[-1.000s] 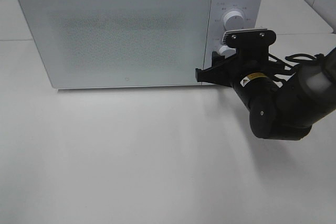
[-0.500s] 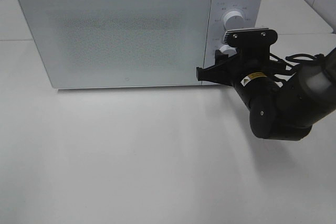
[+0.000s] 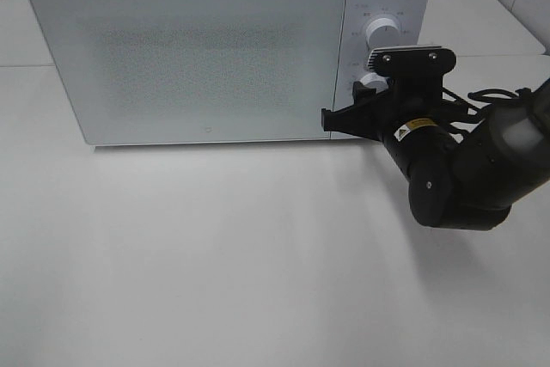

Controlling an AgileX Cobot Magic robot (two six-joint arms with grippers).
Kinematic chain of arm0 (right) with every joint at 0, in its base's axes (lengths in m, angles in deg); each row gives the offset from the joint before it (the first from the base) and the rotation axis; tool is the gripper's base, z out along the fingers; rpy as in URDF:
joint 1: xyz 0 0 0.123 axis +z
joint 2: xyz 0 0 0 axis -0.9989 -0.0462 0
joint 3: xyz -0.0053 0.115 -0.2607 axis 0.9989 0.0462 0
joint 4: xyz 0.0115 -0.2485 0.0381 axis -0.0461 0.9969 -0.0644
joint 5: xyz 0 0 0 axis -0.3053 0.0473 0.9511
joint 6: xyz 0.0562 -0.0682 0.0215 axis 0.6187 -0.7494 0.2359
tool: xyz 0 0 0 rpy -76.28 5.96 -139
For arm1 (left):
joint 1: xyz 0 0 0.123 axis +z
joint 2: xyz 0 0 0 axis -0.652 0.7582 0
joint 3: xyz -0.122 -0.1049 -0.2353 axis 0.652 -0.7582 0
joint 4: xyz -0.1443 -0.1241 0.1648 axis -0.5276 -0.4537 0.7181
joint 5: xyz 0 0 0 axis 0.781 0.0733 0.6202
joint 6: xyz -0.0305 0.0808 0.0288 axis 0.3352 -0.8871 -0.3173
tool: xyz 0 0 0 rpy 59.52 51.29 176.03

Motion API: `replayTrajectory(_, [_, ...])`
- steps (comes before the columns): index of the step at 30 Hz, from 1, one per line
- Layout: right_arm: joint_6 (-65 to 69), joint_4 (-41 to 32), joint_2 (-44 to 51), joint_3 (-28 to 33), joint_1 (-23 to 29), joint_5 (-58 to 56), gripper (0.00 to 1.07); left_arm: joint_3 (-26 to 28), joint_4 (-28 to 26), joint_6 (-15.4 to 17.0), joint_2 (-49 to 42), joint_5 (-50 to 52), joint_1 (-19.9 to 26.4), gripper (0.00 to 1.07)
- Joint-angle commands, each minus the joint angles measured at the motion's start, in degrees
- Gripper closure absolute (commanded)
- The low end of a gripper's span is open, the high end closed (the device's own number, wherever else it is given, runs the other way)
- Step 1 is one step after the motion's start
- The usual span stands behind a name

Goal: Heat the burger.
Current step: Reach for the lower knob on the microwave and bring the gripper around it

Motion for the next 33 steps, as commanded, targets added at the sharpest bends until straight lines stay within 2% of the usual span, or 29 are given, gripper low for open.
replayTrajectory(1, [3.2,1.0,2.3,-0.8,-0.1,4.2,1.07,-0.1,-0.1,0.5,-1.1,0.8,0.1,1.06])
replayTrajectory(5, [7.4,1.0,2.8,-0.8,-0.1,4.2,1.07,-0.1,-0.1,0.5,-1.1,0.8,0.1,1.06])
replayTrajectory(12, [25.7,1.0,2.9,-0.8,-0.1,2.5,1.07,-0.1,-0.1,0.5,-1.1,0.8,0.1,1.06])
replayTrajectory(14, [36.1,1.0,2.9,-0.7,-0.1,3.0,1.07,-0.1,-0.1,0.5,-1.1,0.8,0.1,1.06])
replayTrajectory(15, [36.1,1.0,2.9,-0.7,-0.1,3.0,1.07,-0.1,-0.1,0.5,-1.1,0.8,0.1,1.06])
replayTrajectory(17, [49.1,1.0,2.9,-0.7,-0.1,3.2,1.07,-0.1,-0.1,0.5,-1.1,0.8,0.1,1.06])
replayTrajectory(20, [52.5,1.0,2.9,-0.7,-0.1,3.3,1.07,-0.1,-0.1,0.5,-1.1,0.8,0.1,1.06])
replayTrajectory(22, [65.5,1.2,2.9,-0.7,-0.1,3.4,1.07,-0.1,-0.1,0.5,-1.1,0.8,0.1,1.06])
replayTrajectory(25, [68.8,1.2,2.9,-0.7,-0.1,3.4,1.07,-0.1,-0.1,0.5,-1.1,0.8,0.1,1.06])
replayTrajectory(27, [78.8,1.2,2.9,-0.7,-0.1,3.4,1.07,-0.1,-0.1,0.5,-1.1,0.8,0.1,1.06])
replayTrajectory(33, [85.3,1.2,2.9,-0.7,-0.1,4.3,1.07,-0.1,-0.1,0.5,-1.1,0.8,0.1,1.06])
